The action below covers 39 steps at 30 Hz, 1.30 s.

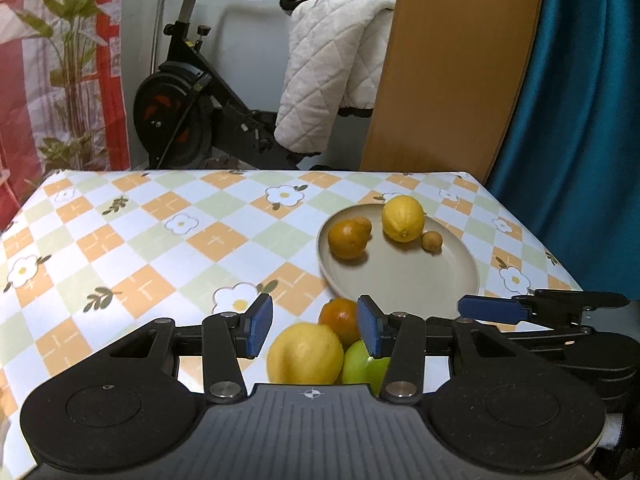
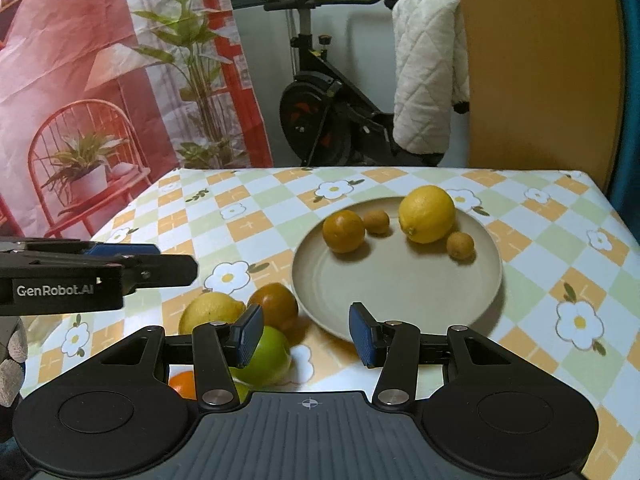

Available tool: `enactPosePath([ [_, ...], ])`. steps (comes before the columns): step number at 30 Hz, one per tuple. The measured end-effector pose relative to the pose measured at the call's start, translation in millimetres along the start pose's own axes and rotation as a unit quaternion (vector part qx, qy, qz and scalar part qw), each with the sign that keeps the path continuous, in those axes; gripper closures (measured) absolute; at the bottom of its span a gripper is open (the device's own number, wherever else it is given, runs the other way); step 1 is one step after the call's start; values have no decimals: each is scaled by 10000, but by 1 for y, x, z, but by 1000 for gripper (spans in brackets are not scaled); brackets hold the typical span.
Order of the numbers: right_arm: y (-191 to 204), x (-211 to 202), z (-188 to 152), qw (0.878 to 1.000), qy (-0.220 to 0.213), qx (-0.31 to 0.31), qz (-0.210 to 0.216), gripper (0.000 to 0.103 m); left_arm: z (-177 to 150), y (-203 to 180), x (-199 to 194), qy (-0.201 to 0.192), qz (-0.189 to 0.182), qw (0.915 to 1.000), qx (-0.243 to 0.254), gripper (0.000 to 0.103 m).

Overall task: Organize fruits
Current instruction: 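Move the left tool back to the fruit pile, then close the left tool on the yellow-green apple and lift it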

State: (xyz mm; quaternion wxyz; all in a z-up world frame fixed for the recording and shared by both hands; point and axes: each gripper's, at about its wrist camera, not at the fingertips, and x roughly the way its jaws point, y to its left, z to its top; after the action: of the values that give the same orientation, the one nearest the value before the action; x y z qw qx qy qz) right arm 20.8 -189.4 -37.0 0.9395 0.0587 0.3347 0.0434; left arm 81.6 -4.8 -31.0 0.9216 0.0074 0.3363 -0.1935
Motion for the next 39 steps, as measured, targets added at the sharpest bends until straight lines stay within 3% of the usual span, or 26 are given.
enactPosePath([
  [23, 28, -4, -29, 9980, 384, -349, 358, 59, -31, 11, -6, 412, -500, 9973, -342, 55],
  [39, 41, 6, -44, 9940, 710, -562, 606, 60, -44, -6, 8, 706, -999, 9924, -94, 55],
])
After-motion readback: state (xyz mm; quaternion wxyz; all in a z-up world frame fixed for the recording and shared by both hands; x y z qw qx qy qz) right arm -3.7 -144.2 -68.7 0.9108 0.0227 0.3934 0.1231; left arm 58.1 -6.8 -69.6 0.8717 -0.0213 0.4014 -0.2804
